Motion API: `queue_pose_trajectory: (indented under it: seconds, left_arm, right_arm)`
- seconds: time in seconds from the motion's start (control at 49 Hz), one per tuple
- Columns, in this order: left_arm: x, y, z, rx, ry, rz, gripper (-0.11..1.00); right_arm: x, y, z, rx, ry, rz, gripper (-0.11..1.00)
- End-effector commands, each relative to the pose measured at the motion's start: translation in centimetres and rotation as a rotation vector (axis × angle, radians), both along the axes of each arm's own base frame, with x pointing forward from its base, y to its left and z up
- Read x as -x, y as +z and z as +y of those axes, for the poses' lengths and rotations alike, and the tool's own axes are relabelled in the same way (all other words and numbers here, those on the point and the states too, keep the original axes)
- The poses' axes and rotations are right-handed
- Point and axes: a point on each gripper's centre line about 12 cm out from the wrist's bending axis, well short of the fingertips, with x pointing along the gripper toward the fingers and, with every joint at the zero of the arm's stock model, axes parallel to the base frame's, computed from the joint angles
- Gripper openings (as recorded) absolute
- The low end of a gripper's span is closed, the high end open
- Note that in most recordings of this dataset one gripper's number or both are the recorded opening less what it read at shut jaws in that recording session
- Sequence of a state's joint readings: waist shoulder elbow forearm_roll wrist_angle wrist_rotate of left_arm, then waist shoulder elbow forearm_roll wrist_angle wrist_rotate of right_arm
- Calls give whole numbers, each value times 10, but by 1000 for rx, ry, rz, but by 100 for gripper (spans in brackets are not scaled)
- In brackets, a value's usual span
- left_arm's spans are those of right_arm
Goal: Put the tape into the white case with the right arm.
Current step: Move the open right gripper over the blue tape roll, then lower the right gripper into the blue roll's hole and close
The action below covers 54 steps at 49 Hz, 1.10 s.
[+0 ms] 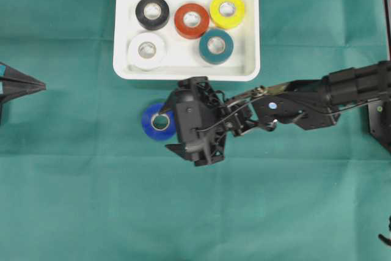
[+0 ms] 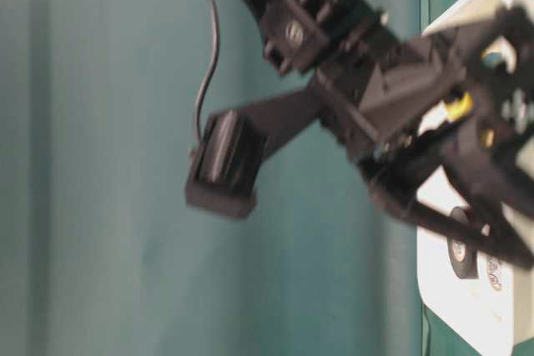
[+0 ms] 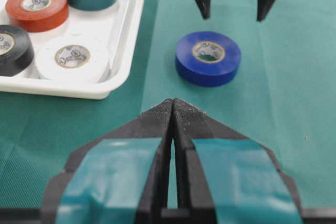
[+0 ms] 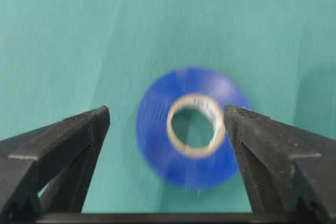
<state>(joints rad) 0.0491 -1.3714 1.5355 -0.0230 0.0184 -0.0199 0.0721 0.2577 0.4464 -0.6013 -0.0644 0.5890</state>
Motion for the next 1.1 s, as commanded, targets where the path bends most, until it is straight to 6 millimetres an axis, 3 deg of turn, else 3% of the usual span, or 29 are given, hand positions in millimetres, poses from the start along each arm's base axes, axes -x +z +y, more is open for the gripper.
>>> queue_pose_trajectory:
  seconds: [0.0,0.633,1.083]
  left_arm:
    - [-1,4,0,-2,1,-8,0]
    - [-1,4,0,-2,1,-9,0]
    - [-1,4,0,0,2,-8,0]
  right_arm:
    - [-13,16,4,-4,8,-51,62]
    - [-18,-12,11,85,-46,121,62]
    - [-26,-24,14,92,-46,142,62]
